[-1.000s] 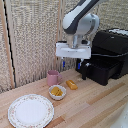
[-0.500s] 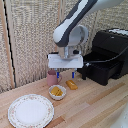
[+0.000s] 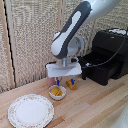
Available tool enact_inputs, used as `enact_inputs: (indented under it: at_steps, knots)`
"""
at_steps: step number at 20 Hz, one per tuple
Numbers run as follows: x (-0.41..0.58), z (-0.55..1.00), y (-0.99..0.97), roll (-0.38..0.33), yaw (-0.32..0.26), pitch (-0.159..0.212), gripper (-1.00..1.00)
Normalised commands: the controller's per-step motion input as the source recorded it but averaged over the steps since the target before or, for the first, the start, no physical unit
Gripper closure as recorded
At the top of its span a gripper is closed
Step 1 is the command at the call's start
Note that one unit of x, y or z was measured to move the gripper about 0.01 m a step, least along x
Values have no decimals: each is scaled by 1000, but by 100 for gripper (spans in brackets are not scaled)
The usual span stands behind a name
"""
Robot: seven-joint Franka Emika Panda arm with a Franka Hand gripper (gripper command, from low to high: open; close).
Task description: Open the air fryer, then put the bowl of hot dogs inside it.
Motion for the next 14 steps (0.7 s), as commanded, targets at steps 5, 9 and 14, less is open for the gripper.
enact_inputs:
  at_steps: [5,9,14]
  knots:
    - [-88,-301,-69,-94,244,0,-100]
    - [-122,-246,-85,-88,243,0,-100]
    - [-166,-146,-54,-48,175,-17,-100]
